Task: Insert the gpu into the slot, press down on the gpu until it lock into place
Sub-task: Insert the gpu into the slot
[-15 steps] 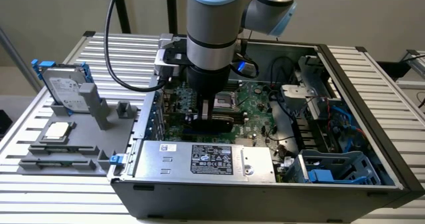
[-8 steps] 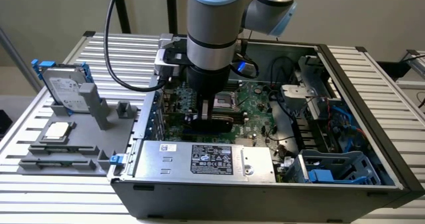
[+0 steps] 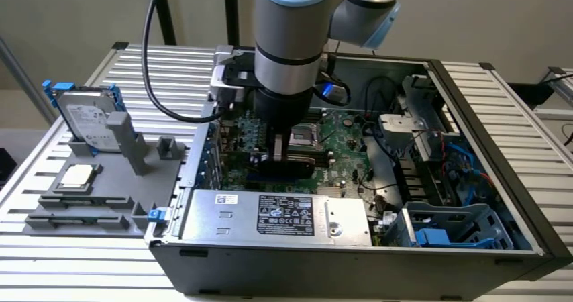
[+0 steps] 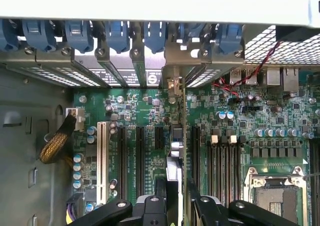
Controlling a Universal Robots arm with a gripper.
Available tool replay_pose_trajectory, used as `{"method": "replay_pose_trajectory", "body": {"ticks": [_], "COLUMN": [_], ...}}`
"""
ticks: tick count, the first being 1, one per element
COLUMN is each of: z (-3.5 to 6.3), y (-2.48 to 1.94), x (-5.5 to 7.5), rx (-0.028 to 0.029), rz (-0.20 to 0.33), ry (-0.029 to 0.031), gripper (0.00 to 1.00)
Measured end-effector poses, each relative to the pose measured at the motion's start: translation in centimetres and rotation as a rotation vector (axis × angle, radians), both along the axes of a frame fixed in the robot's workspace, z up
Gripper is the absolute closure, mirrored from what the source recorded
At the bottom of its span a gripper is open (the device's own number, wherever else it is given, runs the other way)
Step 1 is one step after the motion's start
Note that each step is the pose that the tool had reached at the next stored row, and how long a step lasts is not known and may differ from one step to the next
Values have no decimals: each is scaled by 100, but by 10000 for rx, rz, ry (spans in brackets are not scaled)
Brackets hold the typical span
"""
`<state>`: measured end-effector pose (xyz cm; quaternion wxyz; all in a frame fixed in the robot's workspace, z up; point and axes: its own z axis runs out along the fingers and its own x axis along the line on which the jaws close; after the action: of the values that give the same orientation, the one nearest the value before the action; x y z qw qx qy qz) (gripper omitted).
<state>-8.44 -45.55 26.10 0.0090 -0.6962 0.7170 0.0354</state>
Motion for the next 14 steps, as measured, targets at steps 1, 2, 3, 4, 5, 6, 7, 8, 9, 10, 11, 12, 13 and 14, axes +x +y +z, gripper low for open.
{"method": "replay_pose_trajectory", "body": {"ticks": [1,2,3,4,5,6,7,8,9,10,11,12,13,14], "z": [12,28,42,51,52,53,53,54,53,51,50,49,48,45], "y": [0,0,0,0,0,-1,-1,0,0,0,0,0,0,1], "x": [4,8,12,16,19,23,25,27,28,31,32,33,33,34], "rx": [-2,-4,-4,-5,-3,-5,-9,-16,-26,-36,-47,-55,-63,-67], "rz": [0,-1,0,0,-2,-7,-18,-31,-45,-45,-46,-47,-47,-46], "ry": [36,79,116,148,171,184,191,198,202,204,205,205,206,205], "gripper": [74,74,74,74,74,74,74,74,74,74,74,74,74,74]}}
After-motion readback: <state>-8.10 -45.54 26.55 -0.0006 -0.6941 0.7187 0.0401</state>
